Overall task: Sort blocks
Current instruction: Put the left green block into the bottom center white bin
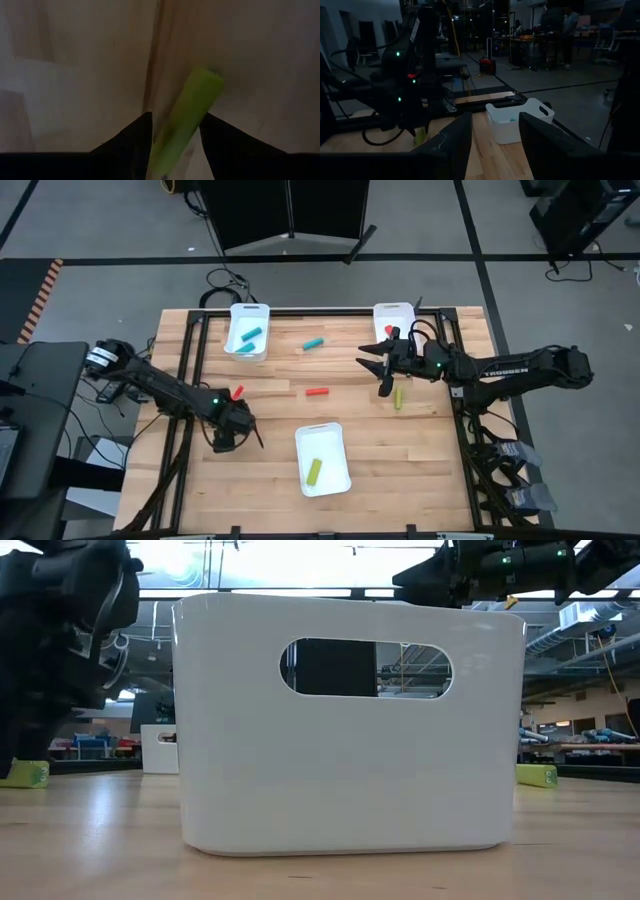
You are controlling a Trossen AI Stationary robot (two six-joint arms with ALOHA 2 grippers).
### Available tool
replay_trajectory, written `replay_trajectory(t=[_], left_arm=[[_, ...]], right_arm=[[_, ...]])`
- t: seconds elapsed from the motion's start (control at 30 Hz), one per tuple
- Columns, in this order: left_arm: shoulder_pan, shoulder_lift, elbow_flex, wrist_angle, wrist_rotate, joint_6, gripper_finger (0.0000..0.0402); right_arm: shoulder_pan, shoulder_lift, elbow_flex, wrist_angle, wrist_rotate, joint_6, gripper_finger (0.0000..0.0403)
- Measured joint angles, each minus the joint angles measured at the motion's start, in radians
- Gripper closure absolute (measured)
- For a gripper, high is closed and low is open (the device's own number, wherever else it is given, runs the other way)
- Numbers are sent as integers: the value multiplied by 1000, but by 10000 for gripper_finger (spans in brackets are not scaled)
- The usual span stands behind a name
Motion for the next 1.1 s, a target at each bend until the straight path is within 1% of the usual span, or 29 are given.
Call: replay_trajectory(t=[0.13,0.23,0.33,0.43,0.5,0.63,0.7,0.83,0.93,1.03,1.1], left_arm=[[-1,33,-29,55,19,-17,230],[-1,58,-28,58,21,-19,240],[-1,63,-21,58,20,-19,278],[-2,65,2,49,19,-11,339],[-2,69,19,44,6,10,337],[1,57,82,74,-110,18,337],[-1,47,123,67,-138,41,337],[5,7,217,173,-214,129,337],[12,-3,271,360,-211,243,337],[33,3,287,611,-158,322,337],[47,37,286,721,-98,345,337]], right_arm=[[0,0,0,3,0,1,229],[0,0,0,7,0,1,229],[0,0,0,8,0,2,229],[0,0,0,13,0,2,229],[0,0,0,16,0,2,229],[0,0,0,21,0,2,229],[0,0,0,29,0,1,229],[0,0,0,58,0,-3,229],[-1,0,0,82,0,-6,229],[-1,0,0,98,0,-6,229],[-1,0,0,98,0,-4,229]])
